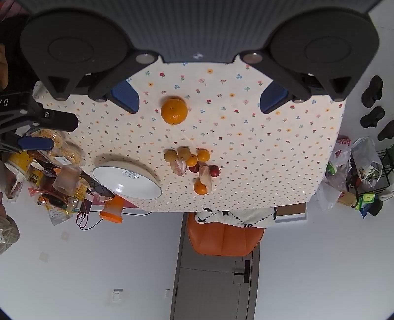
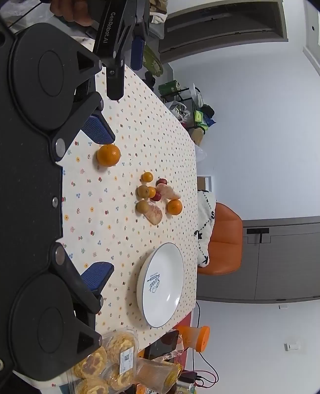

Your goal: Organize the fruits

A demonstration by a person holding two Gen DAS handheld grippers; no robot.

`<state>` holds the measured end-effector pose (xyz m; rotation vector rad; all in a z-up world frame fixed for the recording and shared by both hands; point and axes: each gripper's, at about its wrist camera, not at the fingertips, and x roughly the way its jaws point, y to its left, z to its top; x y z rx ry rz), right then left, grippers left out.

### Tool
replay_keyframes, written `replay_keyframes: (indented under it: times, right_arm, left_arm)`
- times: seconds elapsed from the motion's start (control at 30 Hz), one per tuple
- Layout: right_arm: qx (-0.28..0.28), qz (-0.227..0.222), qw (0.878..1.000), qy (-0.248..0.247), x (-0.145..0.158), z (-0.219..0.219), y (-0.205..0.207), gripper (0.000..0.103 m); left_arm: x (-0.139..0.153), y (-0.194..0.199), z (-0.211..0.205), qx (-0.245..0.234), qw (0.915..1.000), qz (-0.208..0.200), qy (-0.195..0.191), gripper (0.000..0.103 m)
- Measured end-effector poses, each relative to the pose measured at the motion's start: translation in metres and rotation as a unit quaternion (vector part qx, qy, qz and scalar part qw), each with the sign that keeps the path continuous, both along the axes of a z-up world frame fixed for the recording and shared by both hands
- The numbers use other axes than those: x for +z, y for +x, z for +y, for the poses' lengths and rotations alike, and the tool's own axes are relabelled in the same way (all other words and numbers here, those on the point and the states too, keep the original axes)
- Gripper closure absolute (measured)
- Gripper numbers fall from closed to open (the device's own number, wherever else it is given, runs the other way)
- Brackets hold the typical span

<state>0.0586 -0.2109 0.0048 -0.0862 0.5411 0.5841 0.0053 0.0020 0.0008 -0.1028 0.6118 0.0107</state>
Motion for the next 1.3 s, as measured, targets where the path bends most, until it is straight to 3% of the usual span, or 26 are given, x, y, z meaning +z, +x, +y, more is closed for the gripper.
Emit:
replay_keyframes:
  times: [1.3]
  right_arm:
    - [0.003, -0.004, 1.0, 0.008, 0.0038, -0.0013, -0.0008, 0.0]
  left_arm:
    - [0.0035, -0.0077, -0.0054, 0.002, 1.0, -0.008, 0.003, 0.0]
